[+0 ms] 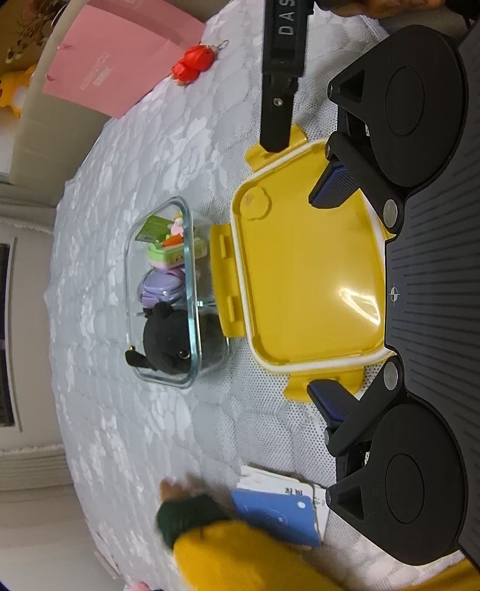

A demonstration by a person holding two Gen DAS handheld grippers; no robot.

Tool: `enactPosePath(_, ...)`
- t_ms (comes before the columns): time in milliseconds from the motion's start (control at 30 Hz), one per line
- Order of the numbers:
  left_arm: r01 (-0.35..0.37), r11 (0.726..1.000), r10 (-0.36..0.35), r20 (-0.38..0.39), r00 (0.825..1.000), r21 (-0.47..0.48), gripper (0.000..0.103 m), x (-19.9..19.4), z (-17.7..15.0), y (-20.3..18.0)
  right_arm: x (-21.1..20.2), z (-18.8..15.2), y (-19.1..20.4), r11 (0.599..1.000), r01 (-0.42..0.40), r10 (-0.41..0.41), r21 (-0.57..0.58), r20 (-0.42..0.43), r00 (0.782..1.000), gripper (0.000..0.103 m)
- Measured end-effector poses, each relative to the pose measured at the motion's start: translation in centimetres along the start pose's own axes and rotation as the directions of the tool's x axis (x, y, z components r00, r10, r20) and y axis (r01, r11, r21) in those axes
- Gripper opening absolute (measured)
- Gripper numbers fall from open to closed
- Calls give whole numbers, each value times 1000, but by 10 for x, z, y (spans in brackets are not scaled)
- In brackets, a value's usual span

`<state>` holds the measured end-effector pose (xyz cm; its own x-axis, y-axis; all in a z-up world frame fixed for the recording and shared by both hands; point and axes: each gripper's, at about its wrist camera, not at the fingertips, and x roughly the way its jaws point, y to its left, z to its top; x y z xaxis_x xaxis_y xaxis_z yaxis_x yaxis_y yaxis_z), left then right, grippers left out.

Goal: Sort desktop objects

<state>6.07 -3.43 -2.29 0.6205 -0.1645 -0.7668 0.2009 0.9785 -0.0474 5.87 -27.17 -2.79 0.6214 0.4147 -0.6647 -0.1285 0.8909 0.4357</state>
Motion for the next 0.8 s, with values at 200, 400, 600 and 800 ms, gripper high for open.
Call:
enactPosePath(200,2,1000,-2,0,1000,-5,101,1,0,5,-1,-2,12,999,-25,27,-45,40,999,67)
enactPosePath(400,26,999,-26,-4,1000,-22,101,5,-3,15,7,5,27,997,17,-12,-76,60,998,53)
enactPosePath(600,56,997,-57,-22,998,-52,101,11,-12,30,32,22,61,990,-34,33,-135,-8,999,33)
enactPosePath(800,45,992,-45,4,999,-121,101,8,-11,53,33,24,70,989,-11,16,-144,36,999,37)
